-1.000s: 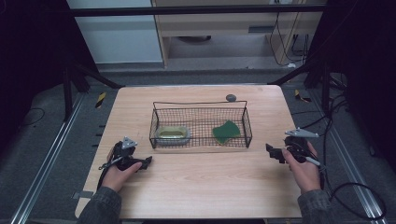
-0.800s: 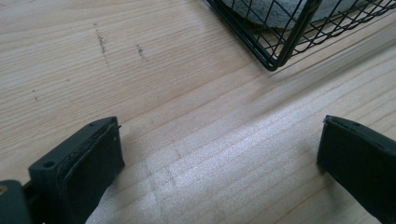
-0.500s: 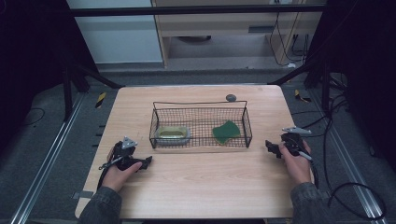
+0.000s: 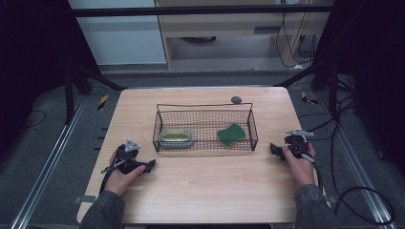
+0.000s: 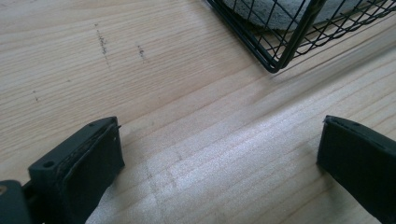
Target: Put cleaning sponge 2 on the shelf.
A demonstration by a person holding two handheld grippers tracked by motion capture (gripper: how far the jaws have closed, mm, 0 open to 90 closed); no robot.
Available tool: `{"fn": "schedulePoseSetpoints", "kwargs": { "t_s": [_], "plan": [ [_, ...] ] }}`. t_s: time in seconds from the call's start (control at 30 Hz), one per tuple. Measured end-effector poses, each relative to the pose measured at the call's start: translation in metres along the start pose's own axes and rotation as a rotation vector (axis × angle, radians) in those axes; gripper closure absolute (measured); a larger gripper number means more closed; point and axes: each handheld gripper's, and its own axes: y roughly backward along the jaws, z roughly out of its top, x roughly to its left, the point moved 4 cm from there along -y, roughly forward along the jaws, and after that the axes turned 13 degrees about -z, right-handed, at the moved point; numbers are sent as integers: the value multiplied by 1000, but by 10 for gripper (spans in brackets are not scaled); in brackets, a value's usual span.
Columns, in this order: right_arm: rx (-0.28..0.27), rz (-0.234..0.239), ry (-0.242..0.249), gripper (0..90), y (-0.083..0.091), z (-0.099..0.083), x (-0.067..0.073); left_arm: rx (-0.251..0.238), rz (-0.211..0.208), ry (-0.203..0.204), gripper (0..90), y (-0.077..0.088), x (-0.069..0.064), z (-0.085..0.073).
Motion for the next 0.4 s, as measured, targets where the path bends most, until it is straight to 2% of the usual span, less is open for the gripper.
{"fn": "schedulePoseSetpoints", "kwargs": {
  "t_s": [0.13,0.23,0.4],
  "plan": [
    [5,-13,7,88,1,-1,1,-1,0,0,0,0,0,0],
    [2,0,12,85,4,-3,6,1,0,0,0,0,0,0],
    [18,-20,-12,56,6,-4,13,0,0,0,0,0,0,0]
  ]
}}
